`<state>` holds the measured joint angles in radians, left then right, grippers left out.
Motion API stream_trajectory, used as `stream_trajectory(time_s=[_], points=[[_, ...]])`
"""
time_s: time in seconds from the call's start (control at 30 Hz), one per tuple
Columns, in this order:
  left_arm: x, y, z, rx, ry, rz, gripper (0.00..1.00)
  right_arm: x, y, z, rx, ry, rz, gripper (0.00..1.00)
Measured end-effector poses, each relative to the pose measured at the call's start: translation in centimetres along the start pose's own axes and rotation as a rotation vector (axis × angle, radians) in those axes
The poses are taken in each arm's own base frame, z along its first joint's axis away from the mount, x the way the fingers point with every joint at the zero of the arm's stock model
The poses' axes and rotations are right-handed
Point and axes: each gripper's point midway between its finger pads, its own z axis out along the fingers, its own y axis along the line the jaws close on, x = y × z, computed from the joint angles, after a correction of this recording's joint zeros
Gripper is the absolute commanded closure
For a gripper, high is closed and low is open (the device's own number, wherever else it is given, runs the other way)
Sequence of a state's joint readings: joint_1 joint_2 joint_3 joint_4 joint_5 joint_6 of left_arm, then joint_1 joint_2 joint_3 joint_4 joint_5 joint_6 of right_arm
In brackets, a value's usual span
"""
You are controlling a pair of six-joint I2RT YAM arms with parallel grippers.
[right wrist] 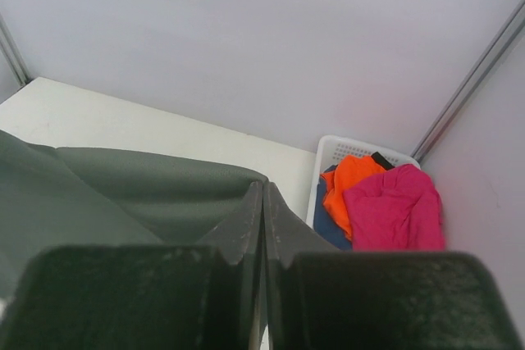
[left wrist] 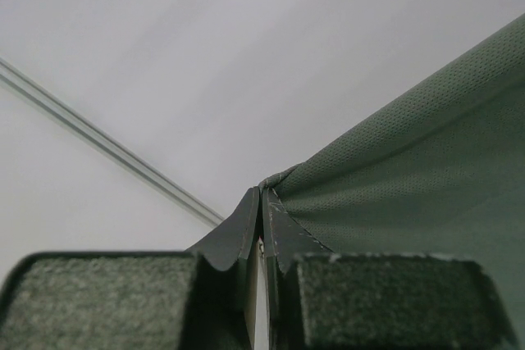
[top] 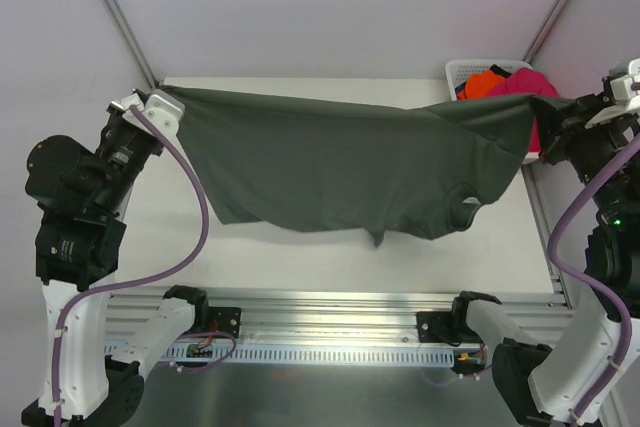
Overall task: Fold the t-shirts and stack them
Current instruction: Flatten the tshirt out
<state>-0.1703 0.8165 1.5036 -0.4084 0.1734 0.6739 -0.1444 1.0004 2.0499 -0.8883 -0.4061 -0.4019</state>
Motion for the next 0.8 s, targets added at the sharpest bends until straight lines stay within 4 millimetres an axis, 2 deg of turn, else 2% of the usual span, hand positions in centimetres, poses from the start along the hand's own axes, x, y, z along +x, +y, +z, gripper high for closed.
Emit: stream_trajectory(time_s=[0.13, 0.23, 0.33, 0.4, 0.47, 0.6, 0.67, 0.8], points=[[1.2, -0.5, 1.2, 0.021, 0.033, 0.012, 1.0, 0.2, -0.4, 0.8, -0.001, 0.008, -0.018, 1.0], [3.8, -2.0, 3.0, 0.067, 0.091, 0.016, 1.0, 1.3, -1.2, 2.9, -0.008, 0.041, -0.019, 0.99], [8.9, -5.2, 5.9, 0.163, 0.204, 0.005, 1.0, 3.5, -2.4, 7.1, -0.034, 0.11, 0.013, 0.99], [12.5, -7.6, 7.8, 0.228, 0.28, -0.015, 1.0, 5.9, -3.1, 10.4, -0.059, 0.174, 0.042, 0.99], [16.4, -10.3, 9.4, 0.299, 0.363, -0.039, 1.0, 9.4, -3.5, 14.0, -0.088, 0.258, 0.074, 0.99], [24.2, -15.9, 11.1, 0.431, 0.525, -0.102, 1.0, 20.1, -2.3, 20.1, -0.171, 0.515, 0.112, 0.99], [26.7, -17.3, 11.8, 0.46, 0.577, -0.128, 1.0, 24.5, -1.4, 22.4, -0.213, 0.617, 0.125, 1.0], [32.0, -18.9, 14.6, 0.486, 0.677, -0.179, 1.0, 31.5, 0.7, 26.3, -0.285, 0.771, 0.141, 1.0]])
